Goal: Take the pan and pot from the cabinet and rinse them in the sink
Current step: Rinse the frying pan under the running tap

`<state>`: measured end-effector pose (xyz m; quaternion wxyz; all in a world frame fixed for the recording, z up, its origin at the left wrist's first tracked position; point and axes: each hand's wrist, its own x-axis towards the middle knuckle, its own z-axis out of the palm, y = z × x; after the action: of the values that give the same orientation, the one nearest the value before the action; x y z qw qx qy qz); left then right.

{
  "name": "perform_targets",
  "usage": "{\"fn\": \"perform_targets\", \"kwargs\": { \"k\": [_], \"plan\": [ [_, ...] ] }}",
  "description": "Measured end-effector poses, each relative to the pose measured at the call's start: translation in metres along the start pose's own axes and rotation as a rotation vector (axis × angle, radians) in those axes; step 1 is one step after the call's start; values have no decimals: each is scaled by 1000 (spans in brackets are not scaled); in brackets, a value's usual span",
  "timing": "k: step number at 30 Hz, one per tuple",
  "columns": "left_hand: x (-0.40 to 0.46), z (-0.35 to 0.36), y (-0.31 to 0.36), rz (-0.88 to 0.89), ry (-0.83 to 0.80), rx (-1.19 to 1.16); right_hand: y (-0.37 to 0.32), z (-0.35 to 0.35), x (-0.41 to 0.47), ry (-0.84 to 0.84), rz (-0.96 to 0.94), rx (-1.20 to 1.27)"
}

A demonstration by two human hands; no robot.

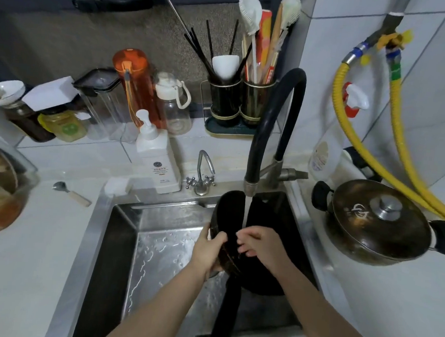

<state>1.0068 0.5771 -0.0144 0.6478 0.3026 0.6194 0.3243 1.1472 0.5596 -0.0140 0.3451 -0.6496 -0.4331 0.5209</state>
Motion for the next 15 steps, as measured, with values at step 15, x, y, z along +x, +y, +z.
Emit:
{"fn": "perform_targets", "kwargs": {
  "k": [15],
  "plan": [
    [-6, -69, -36, -140, -85, -200, -31, -123, 88, 295, -225, -1261]
  ]
}}
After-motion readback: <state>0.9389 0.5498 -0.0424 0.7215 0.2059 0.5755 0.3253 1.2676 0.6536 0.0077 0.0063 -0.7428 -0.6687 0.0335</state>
